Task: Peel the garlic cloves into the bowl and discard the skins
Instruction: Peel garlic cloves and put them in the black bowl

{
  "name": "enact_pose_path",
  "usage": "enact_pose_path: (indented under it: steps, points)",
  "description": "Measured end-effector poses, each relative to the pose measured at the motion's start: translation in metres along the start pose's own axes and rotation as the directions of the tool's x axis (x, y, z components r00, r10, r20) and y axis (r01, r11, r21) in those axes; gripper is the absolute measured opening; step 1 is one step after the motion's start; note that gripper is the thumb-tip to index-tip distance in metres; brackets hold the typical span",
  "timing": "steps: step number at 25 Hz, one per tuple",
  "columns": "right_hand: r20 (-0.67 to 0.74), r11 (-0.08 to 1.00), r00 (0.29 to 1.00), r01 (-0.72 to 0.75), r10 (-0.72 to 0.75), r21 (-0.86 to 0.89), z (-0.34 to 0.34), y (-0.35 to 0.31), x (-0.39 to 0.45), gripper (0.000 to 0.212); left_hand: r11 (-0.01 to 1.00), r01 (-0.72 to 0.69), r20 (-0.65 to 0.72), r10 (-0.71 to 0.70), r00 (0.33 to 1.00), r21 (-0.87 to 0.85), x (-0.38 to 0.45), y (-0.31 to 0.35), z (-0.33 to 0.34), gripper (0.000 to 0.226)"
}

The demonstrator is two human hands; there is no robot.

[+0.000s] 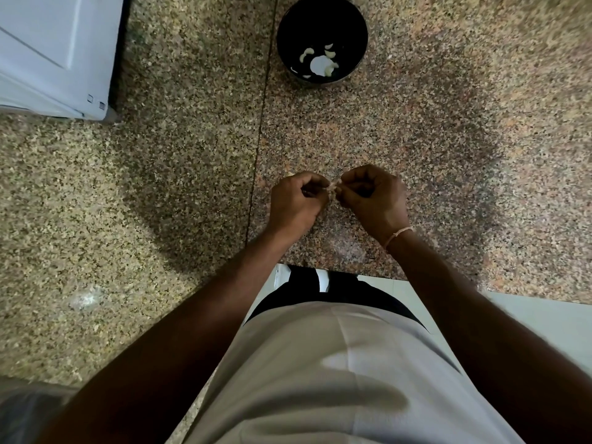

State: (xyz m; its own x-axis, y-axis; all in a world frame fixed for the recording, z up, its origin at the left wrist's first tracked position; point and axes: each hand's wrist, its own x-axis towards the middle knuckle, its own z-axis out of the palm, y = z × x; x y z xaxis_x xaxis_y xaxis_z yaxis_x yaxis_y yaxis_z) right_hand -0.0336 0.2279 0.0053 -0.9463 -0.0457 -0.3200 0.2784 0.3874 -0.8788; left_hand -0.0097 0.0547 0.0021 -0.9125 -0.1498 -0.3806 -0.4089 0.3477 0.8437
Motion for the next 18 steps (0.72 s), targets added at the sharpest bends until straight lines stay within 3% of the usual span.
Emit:
enact_pose_path:
  steps: [2, 7, 14, 18]
  points:
    - [-0.004, 0.995, 0.999, 0.054, -0.054, -0.09, -0.002, -0.002, -0.002, 0.022, 0.998, -0.053, 0.02, 0.052, 0.998, 0.02, 0.0, 0.0, 0.002, 0.014]
    - [-0.011, 0.99, 0.996, 0.085, -0.086, -0.114, -0.006, -0.007, -0.005, 0.028, 0.994, -0.099, 0.027, 0.098, 0.995, 0.052, -0.001, 0.004, 0.002, 0.011]
    - [0.015, 0.977, 0.991, 0.132, -0.131, -0.168, -0.006, -0.009, -0.005, 0.016, 0.978, -0.147, 0.029, 0.144, 0.989, 0.148, -0.002, 0.011, 0.001, 0.008]
    - [0.026, 0.985, 0.996, 0.089, -0.086, -0.151, -0.004, -0.009, -0.004, 0.011, 0.985, -0.145, 0.01, 0.145, 0.989, 0.095, -0.006, 0.011, -0.001, 0.005]
